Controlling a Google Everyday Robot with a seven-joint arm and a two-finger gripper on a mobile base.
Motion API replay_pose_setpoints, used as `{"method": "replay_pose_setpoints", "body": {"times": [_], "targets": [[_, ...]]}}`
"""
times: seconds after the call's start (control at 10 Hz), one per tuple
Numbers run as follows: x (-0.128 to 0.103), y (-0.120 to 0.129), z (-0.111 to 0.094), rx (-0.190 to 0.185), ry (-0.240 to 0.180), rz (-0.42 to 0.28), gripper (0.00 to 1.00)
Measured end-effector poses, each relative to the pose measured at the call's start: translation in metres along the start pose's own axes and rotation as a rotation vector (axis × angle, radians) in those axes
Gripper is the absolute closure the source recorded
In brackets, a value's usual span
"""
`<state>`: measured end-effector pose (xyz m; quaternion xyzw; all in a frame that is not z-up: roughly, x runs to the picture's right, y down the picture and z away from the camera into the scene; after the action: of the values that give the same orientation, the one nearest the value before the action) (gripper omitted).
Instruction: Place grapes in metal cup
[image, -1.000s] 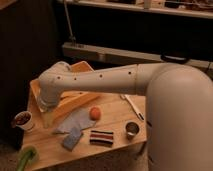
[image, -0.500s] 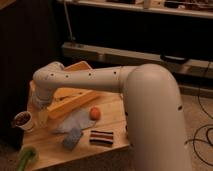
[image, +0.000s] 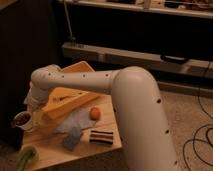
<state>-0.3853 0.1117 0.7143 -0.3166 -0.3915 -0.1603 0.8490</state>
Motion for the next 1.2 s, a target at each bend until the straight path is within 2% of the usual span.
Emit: {"method": "replay_pose_setpoints", "body": {"times": [0.4, 0.7, 0.9, 1.1, 1.2], "targets": [[-0.025, -0.011, 0.020, -0.068, -0.019, -0.037, 0.20], [-0.030, -0.008, 0.041, -0.115, -0.041, -0.062, 0.20], [-0.040, 0.000, 0.057, -0.148, -0.058, -0.109, 0.20], [-0.038, 0.001, 0.062, -0.164, -0.058, -0.121, 0.20], [-0.036, 0.000, 0.062, -0.167, -0.043, -0.125, 0.20]]}}
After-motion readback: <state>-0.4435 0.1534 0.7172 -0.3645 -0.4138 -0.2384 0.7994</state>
